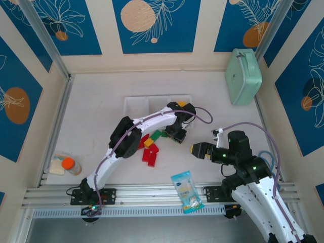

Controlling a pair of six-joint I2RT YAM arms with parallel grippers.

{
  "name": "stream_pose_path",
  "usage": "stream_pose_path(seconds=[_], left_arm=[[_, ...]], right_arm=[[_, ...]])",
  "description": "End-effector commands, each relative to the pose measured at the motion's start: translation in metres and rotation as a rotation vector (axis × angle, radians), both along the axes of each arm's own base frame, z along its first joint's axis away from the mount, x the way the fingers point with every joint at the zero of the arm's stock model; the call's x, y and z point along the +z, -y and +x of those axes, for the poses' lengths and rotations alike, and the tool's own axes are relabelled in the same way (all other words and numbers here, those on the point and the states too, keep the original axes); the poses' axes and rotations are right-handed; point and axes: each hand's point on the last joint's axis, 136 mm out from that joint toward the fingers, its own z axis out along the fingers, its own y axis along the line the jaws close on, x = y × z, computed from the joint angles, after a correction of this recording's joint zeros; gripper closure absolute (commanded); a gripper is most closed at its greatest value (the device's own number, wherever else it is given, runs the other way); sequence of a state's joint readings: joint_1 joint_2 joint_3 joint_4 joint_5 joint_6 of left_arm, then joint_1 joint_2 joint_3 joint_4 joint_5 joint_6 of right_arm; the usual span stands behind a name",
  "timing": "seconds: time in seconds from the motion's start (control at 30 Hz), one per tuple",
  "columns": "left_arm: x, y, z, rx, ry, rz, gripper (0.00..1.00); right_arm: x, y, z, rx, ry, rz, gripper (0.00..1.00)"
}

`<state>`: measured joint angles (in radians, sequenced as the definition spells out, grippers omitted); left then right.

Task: Sort the legos into containers by color
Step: Pick up the lego from the center of the table, then place the lego in the container.

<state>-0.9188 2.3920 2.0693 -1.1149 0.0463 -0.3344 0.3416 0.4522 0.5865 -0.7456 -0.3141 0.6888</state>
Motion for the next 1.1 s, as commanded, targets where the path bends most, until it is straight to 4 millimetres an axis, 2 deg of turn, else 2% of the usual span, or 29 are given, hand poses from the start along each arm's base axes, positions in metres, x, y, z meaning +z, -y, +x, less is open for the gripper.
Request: stream_pose_path(seconds=[0.0, 0.33, 0.43, 0.57, 0.73, 0.83, 1.07], left_arm=[[0.008, -0.009, 0.002, 0.042, 0.029, 0.017, 0.81], [0.082, -0.025, 0.027, 0.163, 0.187, -0.045, 0.83], [0.103, -0.035, 0.041, 0.223, 0.216, -0.083, 0.82], [0.122, -0.063, 0.069, 0.306, 0.270, -0.077, 0.82], [0.131, -0.098, 0.107, 0.402, 0.324, -0.058, 0.80], [0.129, -0.109, 0.127, 0.439, 0.347, -0.062, 0.80], [0.118, -0.107, 0.161, 0.456, 0.399, -0.066, 0.76]], right_arm=[[-0.001, 0.002, -0.002, -0.006, -0.005, -0.002, 0.01], [0.005, 0.004, 0.002, -0.025, 0.022, -0.008, 0.01], [0.006, 0.004, 0.002, -0.025, 0.026, -0.008, 0.01], [0.007, 0.004, 0.002, -0.024, 0.029, -0.008, 0.01], [0.007, 0.005, 0.002, -0.023, 0.030, -0.012, 0.01], [0.006, 0.005, 0.002, -0.022, 0.029, -0.013, 0.01], [0.006, 0.005, 0.002, -0.022, 0.027, -0.014, 0.01]])
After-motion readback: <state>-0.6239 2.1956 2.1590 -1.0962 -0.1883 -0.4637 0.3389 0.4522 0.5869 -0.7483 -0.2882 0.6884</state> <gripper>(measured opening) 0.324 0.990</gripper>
